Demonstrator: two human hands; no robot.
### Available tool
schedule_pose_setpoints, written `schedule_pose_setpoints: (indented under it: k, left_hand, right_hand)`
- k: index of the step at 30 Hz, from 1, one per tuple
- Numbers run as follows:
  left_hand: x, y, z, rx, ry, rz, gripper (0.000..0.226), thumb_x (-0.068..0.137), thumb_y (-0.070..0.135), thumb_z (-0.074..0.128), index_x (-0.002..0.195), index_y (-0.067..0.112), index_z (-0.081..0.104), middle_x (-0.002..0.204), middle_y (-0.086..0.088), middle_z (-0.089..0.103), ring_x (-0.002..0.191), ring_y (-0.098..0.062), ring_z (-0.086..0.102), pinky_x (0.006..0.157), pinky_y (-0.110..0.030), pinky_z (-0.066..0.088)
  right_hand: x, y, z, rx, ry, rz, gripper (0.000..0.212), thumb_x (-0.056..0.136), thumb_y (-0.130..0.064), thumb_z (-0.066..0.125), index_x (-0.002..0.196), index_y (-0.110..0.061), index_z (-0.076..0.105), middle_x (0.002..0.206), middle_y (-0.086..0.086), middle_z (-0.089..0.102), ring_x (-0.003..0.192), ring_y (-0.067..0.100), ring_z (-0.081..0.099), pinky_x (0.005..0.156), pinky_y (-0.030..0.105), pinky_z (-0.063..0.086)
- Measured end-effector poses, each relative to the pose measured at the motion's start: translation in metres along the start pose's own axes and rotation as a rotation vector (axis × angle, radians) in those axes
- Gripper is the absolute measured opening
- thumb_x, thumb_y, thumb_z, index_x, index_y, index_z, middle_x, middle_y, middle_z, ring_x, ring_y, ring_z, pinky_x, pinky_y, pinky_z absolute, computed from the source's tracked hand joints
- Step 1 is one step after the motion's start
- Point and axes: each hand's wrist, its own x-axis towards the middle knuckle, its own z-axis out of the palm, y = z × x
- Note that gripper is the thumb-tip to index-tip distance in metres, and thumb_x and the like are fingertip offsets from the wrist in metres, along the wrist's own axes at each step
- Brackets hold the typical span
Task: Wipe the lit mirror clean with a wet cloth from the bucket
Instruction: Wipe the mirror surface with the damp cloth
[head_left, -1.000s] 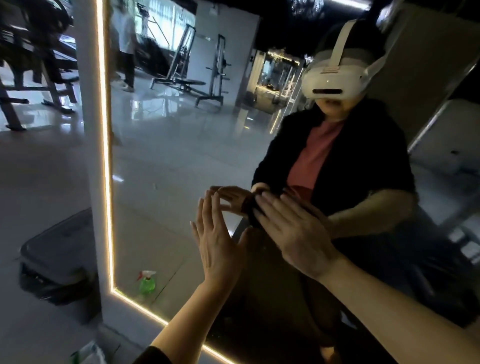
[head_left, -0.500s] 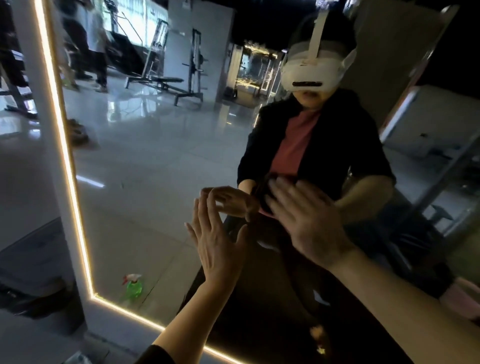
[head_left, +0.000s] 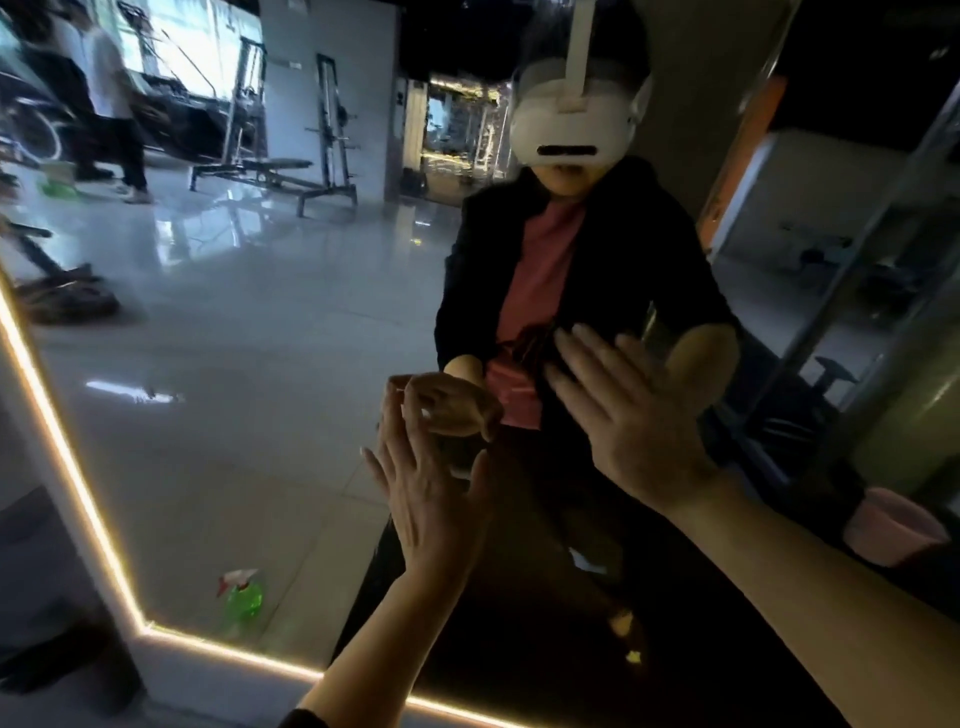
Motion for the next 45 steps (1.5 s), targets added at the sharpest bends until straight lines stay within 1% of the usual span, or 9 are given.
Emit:
schedule_pose_setpoints:
  k: [3,10,16,20,25,30,36,42,45]
  left_hand:
    - [-0.007,0.013,0.01,0.012,-0.003,-0.005,0.095,0.08,0.059,0.05,0.156,0.022,0.007,0.164,-0.003,0.004,0.151,-0.024,0.007,0.118,-0.063,0.009]
    - [-0.025,0.034,0.034,0.098,0.041,0.043,0.095,0.081,0.047,0.062,0.154,0.016,0.01,0.162,-0.012,0.009,0.15,-0.023,-0.001,0.121,-0.048,-0.008]
    - [-0.042,0.062,0.061,0.131,0.03,0.027,0.103,0.075,0.041,0.071,0.153,0.017,0.009,0.159,-0.013,0.009,0.149,-0.028,0.001,0.12,-0.053,-0.006]
    - [-0.063,0.069,0.072,0.157,0.0,0.055,0.1,0.077,0.042,0.069,0.152,0.024,0.006,0.159,-0.01,0.009,0.149,-0.027,0.0,0.119,-0.054,-0.005]
    - [-0.087,0.075,0.086,0.213,-0.048,0.052,0.111,0.074,0.035,0.081,0.153,0.027,0.004,0.16,-0.008,0.006,0.15,-0.029,0.001,0.119,-0.052,-0.007]
    - [-0.109,0.105,0.111,0.206,-0.074,0.066,0.118,0.07,0.035,0.085,0.152,0.031,0.001,0.16,-0.005,0.003,0.149,-0.028,0.0,0.118,-0.052,-0.009]
    - [-0.126,0.127,0.133,0.214,-0.074,0.111,0.114,0.071,0.032,0.085,0.153,0.027,0.006,0.158,-0.005,0.006,0.149,-0.03,0.002,0.118,-0.051,-0.009]
    - [-0.143,0.146,0.146,0.229,-0.074,0.131,0.111,0.07,0.029,0.084,0.151,0.029,0.008,0.156,-0.002,0.007,0.148,-0.03,0.003,0.117,-0.051,-0.01]
    - [-0.152,0.156,0.158,0.242,-0.07,0.12,0.109,0.071,0.032,0.084,0.15,0.029,0.008,0.156,-0.005,0.009,0.148,-0.033,0.004,0.117,-0.052,-0.009]
  right_hand:
    - [0.002,0.021,-0.006,0.002,0.102,0.16,0.033,0.1,-0.007,0.044,0.13,-0.006,0.059,0.146,0.018,0.049,0.142,0.031,0.036,0.121,0.043,0.02]
    - [-0.099,-0.004,0.011,0.016,-0.193,-0.19,0.039,0.101,-0.013,0.037,0.134,-0.009,0.057,0.152,0.013,0.038,0.143,0.029,0.033,0.122,0.04,0.014]
    - [-0.069,0.053,-0.008,0.03,0.109,0.216,0.035,0.101,-0.008,0.043,0.135,-0.01,0.054,0.149,0.014,0.045,0.142,0.029,0.036,0.122,0.042,0.018]
    - [-0.14,0.032,0.008,0.087,-0.021,-0.03,0.038,0.106,-0.012,0.027,0.135,-0.01,0.052,0.149,0.013,0.045,0.14,0.029,0.038,0.122,0.04,0.016]
    - [-0.196,0.055,0.015,0.074,-0.115,-0.185,0.047,0.109,-0.021,0.013,0.153,-0.008,0.024,0.164,0.012,0.011,0.151,0.026,0.014,0.123,0.037,0.004]
    - [-0.193,0.106,-0.016,0.055,0.095,0.224,0.036,0.106,-0.008,0.031,0.135,-0.01,0.052,0.149,0.012,0.041,0.141,0.03,0.037,0.12,0.044,0.024]
    - [-0.26,0.11,-0.01,0.015,-0.121,-0.084,0.042,0.106,-0.009,0.027,0.136,-0.012,0.057,0.151,0.01,0.042,0.143,0.026,0.034,0.121,0.04,0.018]
    - [-0.264,0.16,-0.032,0.015,0.057,0.189,0.039,0.102,-0.001,0.038,0.138,-0.008,0.051,0.151,0.013,0.038,0.144,0.03,0.032,0.118,0.047,0.028]
    - [-0.306,0.159,-0.025,0.022,0.009,0.139,0.036,0.104,-0.004,0.036,0.136,-0.01,0.052,0.153,0.012,0.038,0.145,0.03,0.03,0.12,0.046,0.022]
